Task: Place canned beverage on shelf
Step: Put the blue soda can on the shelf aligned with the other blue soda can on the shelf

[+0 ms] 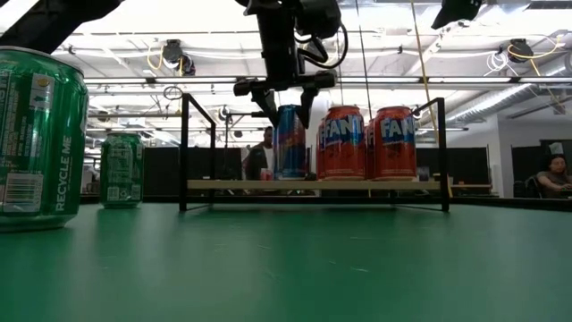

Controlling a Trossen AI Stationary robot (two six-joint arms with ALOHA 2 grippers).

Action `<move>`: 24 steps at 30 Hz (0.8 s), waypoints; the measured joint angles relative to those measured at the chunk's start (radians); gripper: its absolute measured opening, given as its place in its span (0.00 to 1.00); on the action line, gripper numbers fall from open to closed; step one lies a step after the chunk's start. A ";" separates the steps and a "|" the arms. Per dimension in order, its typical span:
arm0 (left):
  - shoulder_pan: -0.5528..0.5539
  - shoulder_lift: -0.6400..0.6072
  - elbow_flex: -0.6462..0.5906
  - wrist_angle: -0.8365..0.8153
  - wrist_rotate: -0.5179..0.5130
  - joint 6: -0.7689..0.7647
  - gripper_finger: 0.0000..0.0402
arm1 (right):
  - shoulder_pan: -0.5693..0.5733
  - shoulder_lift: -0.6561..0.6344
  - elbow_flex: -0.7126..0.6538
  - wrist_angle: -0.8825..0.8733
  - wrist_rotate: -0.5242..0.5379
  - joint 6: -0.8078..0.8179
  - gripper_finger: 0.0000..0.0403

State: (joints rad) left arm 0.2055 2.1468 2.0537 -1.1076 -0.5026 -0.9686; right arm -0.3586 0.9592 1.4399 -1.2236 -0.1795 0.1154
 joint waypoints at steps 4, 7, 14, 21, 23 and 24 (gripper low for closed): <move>0.002 0.000 0.000 0.000 0.000 0.007 0.65 | 0.000 0.000 0.000 0.000 0.000 0.003 0.89; 0.003 -0.001 0.000 0.002 -0.007 0.007 0.69 | 0.000 0.000 0.000 0.000 0.000 0.003 0.89; 0.003 -0.002 0.000 0.002 -0.011 0.006 0.77 | 0.000 0.000 0.000 0.000 0.000 0.003 0.89; 0.002 -0.039 0.000 -0.004 -0.011 0.007 0.77 | 0.000 0.000 0.000 0.000 0.000 0.012 0.89; 0.002 -0.059 0.000 -0.016 -0.011 0.005 0.77 | 0.000 0.000 0.000 0.000 0.000 0.015 0.89; 0.002 -0.076 0.000 -0.027 -0.008 -0.002 0.77 | 0.000 0.000 0.000 0.000 0.000 0.015 0.89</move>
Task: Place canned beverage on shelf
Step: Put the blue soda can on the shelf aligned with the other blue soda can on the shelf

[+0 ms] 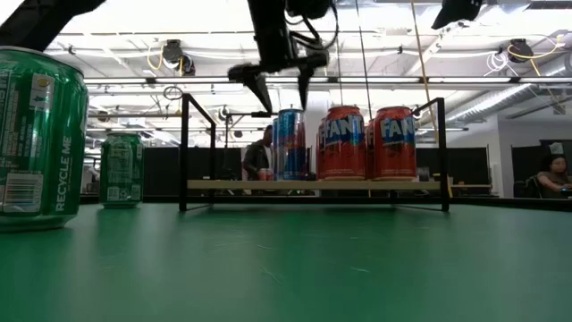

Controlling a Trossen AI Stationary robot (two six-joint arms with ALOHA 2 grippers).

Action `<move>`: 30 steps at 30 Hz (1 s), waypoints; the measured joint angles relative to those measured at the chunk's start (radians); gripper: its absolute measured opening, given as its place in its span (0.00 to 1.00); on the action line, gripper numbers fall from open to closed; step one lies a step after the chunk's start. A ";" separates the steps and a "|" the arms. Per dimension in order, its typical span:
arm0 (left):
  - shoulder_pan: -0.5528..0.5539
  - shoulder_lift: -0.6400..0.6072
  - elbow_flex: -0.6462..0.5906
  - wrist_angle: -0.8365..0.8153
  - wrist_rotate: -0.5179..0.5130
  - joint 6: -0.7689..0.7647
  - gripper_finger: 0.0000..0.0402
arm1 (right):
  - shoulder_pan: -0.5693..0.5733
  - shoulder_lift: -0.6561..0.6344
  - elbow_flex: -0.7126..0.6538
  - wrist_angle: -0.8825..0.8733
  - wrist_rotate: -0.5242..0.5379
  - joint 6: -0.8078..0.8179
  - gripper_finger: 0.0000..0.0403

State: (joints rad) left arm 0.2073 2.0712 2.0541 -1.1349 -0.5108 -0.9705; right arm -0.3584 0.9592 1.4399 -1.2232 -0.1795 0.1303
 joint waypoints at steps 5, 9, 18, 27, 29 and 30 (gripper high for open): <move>-0.010 -0.108 0.001 -0.070 0.023 0.041 0.77 | 0.000 0.000 0.000 0.000 -0.001 -0.001 0.89; -0.039 -0.164 0.001 -0.064 0.061 0.202 0.77 | 0.000 0.000 0.000 0.001 -0.003 -0.013 0.89; -0.120 -0.167 -0.057 -0.011 0.091 0.249 0.77 | 0.000 0.000 0.000 0.060 -0.003 -0.019 0.89; -0.203 -0.166 -0.300 0.330 -0.070 0.121 0.77 | 0.000 -0.001 0.000 0.060 -0.003 0.006 0.89; -0.203 -0.166 -0.339 0.390 -0.118 0.072 0.77 | 0.000 -0.001 0.000 0.060 -0.003 0.004 0.89; -0.201 -0.166 -0.357 0.405 -0.152 0.043 0.77 | 0.000 -0.001 0.000 0.060 -0.003 0.001 0.89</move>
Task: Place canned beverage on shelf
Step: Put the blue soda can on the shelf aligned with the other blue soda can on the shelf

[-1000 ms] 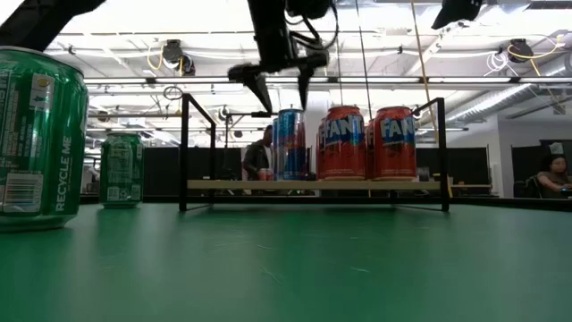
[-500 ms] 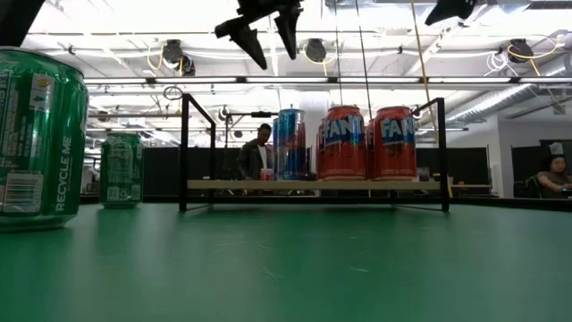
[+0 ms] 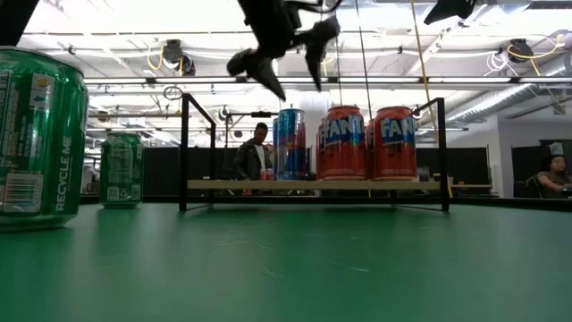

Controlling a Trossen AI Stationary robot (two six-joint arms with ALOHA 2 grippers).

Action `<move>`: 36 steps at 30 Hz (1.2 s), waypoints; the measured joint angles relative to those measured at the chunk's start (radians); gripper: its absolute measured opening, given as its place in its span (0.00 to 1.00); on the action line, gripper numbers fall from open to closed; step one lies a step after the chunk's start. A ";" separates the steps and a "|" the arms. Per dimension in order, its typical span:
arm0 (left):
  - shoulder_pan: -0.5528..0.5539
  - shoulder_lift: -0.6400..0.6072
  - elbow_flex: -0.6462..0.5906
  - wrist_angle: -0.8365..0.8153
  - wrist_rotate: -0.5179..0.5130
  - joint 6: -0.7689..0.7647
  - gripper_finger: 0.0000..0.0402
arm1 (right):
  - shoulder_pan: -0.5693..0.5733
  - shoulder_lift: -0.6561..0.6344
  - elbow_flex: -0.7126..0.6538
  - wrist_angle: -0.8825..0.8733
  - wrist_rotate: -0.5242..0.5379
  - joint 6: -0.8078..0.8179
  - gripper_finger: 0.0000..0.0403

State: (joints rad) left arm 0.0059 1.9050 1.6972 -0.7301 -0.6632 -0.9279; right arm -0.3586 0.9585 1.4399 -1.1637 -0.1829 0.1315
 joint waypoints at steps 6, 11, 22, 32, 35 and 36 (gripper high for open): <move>0.031 -0.001 -0.051 0.022 -0.101 -0.111 0.77 | 0.000 0.000 0.000 0.000 0.000 -0.012 0.89; 0.056 0.000 -0.087 0.047 -0.081 -0.138 0.77 | 0.000 0.002 0.000 0.000 0.000 -0.018 0.89; 0.078 0.000 -0.091 0.079 -0.079 -0.109 0.77 | 0.000 0.031 0.000 0.003 0.003 -0.039 0.89; 0.099 0.000 -0.091 0.055 -0.086 -0.114 0.77 | 0.000 0.040 0.000 0.004 0.003 -0.039 0.89; 0.090 0.000 -0.091 0.058 -0.086 -0.159 0.77 | 0.000 0.040 0.000 0.004 0.003 -0.039 0.89; 0.086 0.000 -0.091 0.062 -0.086 -0.171 0.77 | 0.000 0.040 0.000 0.004 0.003 -0.040 0.89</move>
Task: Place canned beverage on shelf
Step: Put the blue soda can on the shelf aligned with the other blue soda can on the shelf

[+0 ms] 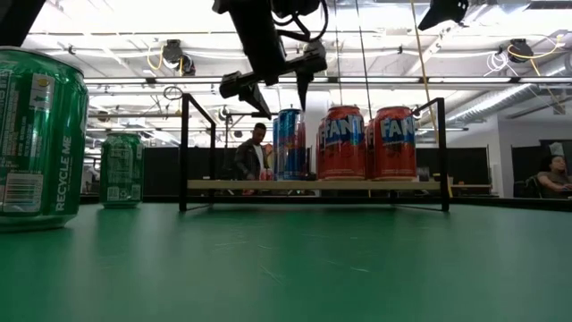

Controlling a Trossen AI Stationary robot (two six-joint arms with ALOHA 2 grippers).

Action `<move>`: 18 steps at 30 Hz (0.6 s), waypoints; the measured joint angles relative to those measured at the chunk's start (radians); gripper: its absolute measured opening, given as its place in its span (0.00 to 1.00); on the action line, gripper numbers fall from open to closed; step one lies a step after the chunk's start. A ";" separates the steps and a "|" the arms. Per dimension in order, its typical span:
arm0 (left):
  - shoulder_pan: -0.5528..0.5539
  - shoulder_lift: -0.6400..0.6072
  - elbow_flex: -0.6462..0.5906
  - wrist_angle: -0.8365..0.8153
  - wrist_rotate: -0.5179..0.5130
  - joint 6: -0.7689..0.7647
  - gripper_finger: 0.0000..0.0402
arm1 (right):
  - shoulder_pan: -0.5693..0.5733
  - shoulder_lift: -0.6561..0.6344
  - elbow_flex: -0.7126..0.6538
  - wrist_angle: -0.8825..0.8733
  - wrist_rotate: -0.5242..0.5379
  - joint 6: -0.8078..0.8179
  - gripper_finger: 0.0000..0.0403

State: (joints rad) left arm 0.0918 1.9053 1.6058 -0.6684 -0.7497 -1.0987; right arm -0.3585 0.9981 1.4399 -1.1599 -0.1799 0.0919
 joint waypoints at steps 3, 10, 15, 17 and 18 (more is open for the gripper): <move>-0.011 0.000 0.000 0.017 -0.009 -0.021 0.77 | 0.000 0.000 0.000 0.000 0.000 -0.001 0.89; -0.016 0.026 0.000 0.123 -0.022 -0.015 0.77 | 0.000 0.000 0.000 0.010 0.001 -0.021 0.89; -0.011 0.071 0.000 0.181 -0.056 -0.014 0.77 | 0.000 0.000 0.000 0.030 0.000 -0.025 0.89; -0.008 0.080 0.000 0.184 -0.062 -0.020 0.77 | 0.000 0.000 0.000 0.033 0.000 -0.021 0.89; -0.008 0.082 0.000 0.183 -0.063 -0.020 0.77 | 0.000 0.000 0.000 0.033 -0.001 -0.019 0.89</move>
State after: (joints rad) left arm 0.0839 1.9870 1.6062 -0.4857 -0.8129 -1.1189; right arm -0.3584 0.9981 1.4399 -1.1273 -0.1811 0.0730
